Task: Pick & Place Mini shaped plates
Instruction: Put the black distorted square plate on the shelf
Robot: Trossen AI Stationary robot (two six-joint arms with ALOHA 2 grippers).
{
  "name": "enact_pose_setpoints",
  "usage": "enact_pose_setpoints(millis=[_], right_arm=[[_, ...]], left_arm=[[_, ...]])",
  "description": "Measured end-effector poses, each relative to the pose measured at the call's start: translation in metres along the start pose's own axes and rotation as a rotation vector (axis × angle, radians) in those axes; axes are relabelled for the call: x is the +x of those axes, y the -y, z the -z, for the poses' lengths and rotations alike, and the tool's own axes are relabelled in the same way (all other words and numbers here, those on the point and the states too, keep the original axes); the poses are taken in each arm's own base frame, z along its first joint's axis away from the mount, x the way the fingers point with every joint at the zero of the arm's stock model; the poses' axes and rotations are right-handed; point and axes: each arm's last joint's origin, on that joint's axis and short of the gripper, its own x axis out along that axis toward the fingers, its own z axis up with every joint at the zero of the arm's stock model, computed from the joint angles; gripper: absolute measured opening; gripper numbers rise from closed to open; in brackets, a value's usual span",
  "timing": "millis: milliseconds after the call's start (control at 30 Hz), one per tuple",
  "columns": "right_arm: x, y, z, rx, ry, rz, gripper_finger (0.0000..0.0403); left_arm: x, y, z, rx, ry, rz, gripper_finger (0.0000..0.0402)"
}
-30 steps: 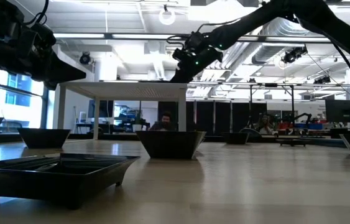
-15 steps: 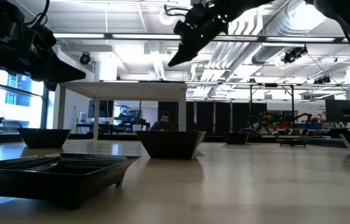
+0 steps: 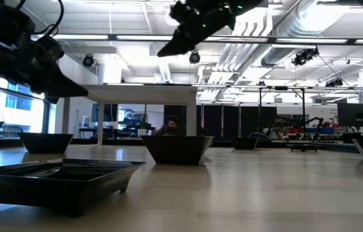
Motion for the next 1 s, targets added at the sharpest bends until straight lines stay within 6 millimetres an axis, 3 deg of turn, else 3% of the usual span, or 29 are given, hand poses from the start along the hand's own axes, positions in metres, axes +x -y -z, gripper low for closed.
enact_pose_setpoints(millis=[267,467,767,1000], right_arm=[[-0.048,-0.061,0.032,0.056,0.224,0.216,0.0001],[-0.086,-0.097,0.063,0.118,0.301,0.294,0.0000],[-0.123,-0.128,0.102,0.161,0.414,0.358,0.0000],[-0.128,-0.141,0.132,0.205,0.420,0.348,0.0000]], left_arm=[[0.001,0.000,0.000,0.000,-0.032,0.005,0.0001],[-0.008,0.005,-0.022,0.064,-0.068,0.043,0.0001],[-0.013,0.008,-0.037,0.056,-0.055,0.071,0.0001],[-0.013,0.008,-0.038,0.028,-0.047,0.044,0.0001]])
